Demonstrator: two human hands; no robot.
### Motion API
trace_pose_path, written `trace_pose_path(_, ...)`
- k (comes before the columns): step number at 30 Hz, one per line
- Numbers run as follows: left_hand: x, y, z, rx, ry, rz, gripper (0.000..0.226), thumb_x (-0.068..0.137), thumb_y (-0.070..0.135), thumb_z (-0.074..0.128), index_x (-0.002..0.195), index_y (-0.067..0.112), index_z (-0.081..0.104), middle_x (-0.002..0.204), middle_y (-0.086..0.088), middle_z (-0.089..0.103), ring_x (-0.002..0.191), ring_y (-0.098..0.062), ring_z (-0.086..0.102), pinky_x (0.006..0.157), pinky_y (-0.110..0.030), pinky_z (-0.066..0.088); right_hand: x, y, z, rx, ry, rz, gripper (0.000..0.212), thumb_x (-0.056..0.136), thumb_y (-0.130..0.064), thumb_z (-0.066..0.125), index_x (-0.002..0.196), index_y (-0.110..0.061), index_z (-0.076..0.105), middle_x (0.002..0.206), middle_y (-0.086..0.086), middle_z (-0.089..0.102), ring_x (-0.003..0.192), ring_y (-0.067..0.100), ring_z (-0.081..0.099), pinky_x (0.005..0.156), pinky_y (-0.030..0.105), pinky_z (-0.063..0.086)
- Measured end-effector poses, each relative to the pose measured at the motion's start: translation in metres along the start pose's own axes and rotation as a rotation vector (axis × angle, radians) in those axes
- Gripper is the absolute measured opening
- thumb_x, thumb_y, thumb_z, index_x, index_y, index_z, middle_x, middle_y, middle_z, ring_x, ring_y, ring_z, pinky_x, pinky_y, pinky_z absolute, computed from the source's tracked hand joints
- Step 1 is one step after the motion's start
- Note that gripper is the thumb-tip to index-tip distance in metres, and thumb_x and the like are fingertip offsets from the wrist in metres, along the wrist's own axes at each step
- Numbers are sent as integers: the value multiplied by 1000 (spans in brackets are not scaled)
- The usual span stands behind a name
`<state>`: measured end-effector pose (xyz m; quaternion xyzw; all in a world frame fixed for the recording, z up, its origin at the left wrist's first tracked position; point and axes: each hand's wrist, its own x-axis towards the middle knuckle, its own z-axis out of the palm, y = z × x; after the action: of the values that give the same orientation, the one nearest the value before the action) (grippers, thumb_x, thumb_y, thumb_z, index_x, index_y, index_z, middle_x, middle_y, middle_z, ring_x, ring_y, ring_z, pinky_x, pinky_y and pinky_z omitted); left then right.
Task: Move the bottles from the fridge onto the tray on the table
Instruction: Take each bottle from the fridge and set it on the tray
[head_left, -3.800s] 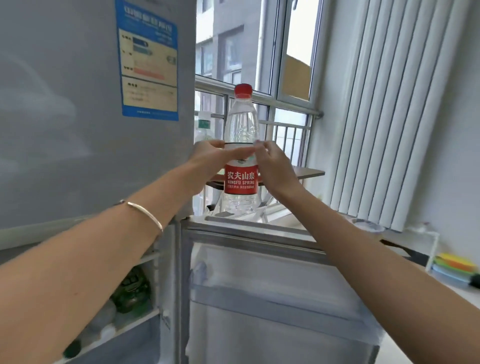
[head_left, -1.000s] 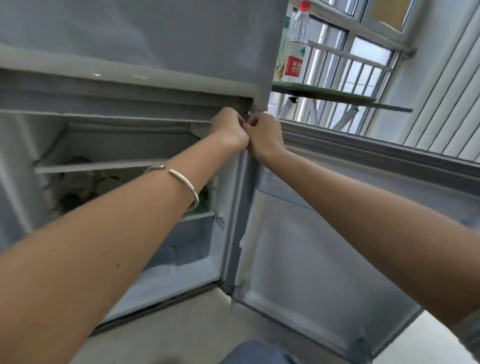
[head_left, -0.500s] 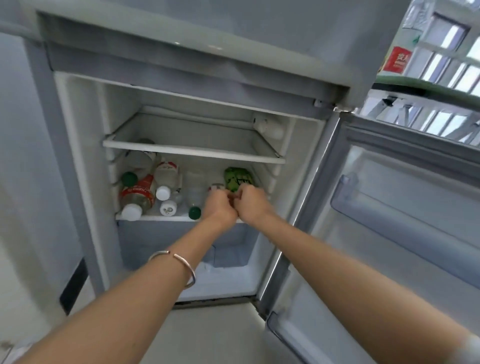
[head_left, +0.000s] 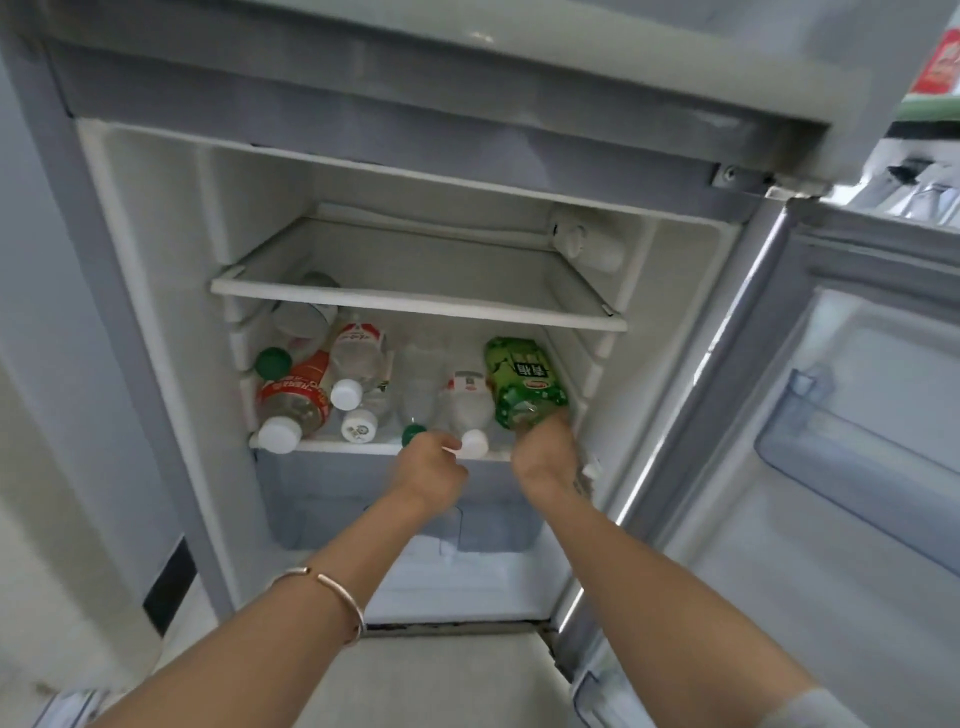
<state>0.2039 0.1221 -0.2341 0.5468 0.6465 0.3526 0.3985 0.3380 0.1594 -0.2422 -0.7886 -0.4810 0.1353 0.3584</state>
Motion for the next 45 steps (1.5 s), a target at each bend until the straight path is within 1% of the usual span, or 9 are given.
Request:
trace_pose_path(8,-6,45,11,52,-42,125,44,86,0,58,129,2,54,127,-19,59,117,-35,58,98,-40,48,-18,-36,-50,170,257,-236,34,98,-24,48,123,-2,45,124,19,51,107,37,58,81,41,48)
trace_pose_path(14,-26,85,7,23,-18,311,22,90,6,50,109,-1,60,110,-21,66,108,-33,61,89,-38,47,-37,-58,-97,65,298,-372,31,99,-24,45,122,-4,47,122,14,49,109,31,54,84,40,50)
trace_pose_path(19,-39,104,-16,-22,24,205,23,92,9,45,108,0,60,114,-22,65,107,-37,61,90,-43,49,-61,-76,-138,-123,235,-470,30,95,-24,46,118,-4,47,119,15,52,104,31,55,74,38,46)
trace_pose_path(24,-71,118,-51,-237,-286,209,23,100,5,33,102,18,52,96,-11,63,79,-20,61,66,-29,50,-87,-100,-183,-296,78,-652,32,88,-27,52,110,-4,47,108,13,54,87,33,56,65,36,40)
trace_pose_path(27,-86,128,-68,-334,-478,219,26,101,17,36,107,25,60,90,2,70,84,-15,62,78,-30,51,-97,-112,-208,-345,43,-758,31,90,-28,51,110,-5,47,104,11,51,80,29,52,64,36,37)
trace_pose_path(30,-96,143,-80,-410,-598,194,28,86,4,29,76,12,54,60,1,61,67,-20,50,72,-34,42,-104,-122,-241,-235,-39,-825,22,90,-25,50,103,-8,45,97,9,52,76,27,54,63,38,42)
trace_pose_path(33,-111,164,-90,-507,-789,174,19,60,9,33,73,8,47,69,-8,58,67,-23,50,68,-35,39,-106,-134,-278,-148,-90,-866,20,90,-22,50,103,-8,45,87,0,47,72,16,46,60,29,41)
trace_pose_path(39,-116,205,-97,-415,-1124,316,83,52,37,81,127,12,55,129,-17,62,113,-33,60,93,-48,46,-107,-153,-348,74,-124,-718,22,98,-18,45,113,-3,45,83,0,49,56,3,51,49,15,44)
trace_pose_path(45,-146,254,-75,-571,-1050,407,77,37,39,93,104,10,68,95,-13,76,80,-27,74,69,-39,60,-94,-162,-406,110,-67,-628,32,98,-16,47,129,-9,45,87,4,52,75,22,50,61,30,44)
